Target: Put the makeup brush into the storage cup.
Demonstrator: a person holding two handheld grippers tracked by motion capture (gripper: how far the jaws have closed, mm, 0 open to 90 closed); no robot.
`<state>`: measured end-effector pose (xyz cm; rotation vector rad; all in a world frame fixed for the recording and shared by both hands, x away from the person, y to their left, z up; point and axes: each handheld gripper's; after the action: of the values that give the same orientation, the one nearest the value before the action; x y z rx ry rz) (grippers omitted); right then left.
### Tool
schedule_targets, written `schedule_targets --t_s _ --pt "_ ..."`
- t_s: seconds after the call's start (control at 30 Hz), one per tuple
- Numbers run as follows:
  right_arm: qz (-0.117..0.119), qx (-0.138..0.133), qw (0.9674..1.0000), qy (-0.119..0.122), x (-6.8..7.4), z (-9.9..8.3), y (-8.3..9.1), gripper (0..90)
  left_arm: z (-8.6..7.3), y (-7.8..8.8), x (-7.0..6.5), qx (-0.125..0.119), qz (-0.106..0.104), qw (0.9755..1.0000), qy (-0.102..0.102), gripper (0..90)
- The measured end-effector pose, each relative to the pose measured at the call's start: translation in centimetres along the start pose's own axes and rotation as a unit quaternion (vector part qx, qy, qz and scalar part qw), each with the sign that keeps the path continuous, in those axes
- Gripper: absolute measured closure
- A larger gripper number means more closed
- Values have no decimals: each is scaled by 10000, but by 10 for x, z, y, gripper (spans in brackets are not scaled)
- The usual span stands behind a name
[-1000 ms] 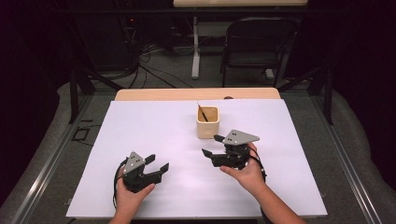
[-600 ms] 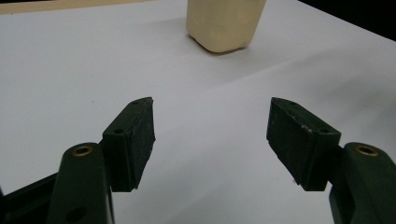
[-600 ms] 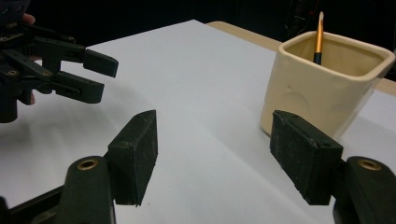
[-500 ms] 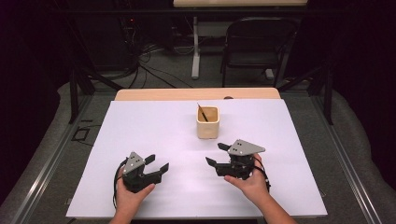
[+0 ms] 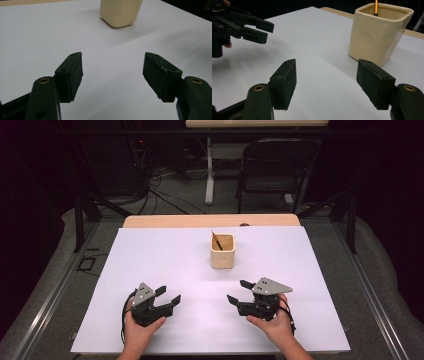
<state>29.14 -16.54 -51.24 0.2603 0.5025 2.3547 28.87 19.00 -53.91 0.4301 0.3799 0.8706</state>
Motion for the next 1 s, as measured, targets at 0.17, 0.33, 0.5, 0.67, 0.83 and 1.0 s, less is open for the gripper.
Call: schedule_targets --t_s 0.17,0.33,0.5,0.67,0.83,1.0 --pt "-36 15 10000 2 -1 -7 2 323 0 0 0 8 7 10000 0 325" --pt "-40 34 10000 -11 0 -10 2 323 0 0 0 10 6 10000 -8 325" --pt "-10 116 9999 44 4 -18 0 326 0 0 1 19 12 10000 -15 325" --pt "33 132 9999 65 6 -20 -2 326 0 0 0 14 9 10000 -22 325" --pt "13 223 9995 220 9 -23 -3 327 -1 0 1 16 -5 10000 -8 325" --pt "10 251 9995 192 8 -25 -2 328 0 0 0 16 9 10000 -20 325"
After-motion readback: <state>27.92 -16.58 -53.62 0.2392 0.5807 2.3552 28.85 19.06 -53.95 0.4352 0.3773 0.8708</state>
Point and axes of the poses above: each handheld gripper's, and its own axes: y roughly backward along the jaws, z roughly out of its top, x roughly to its left, and after that the axes turned 3 degrees about x, right-handed
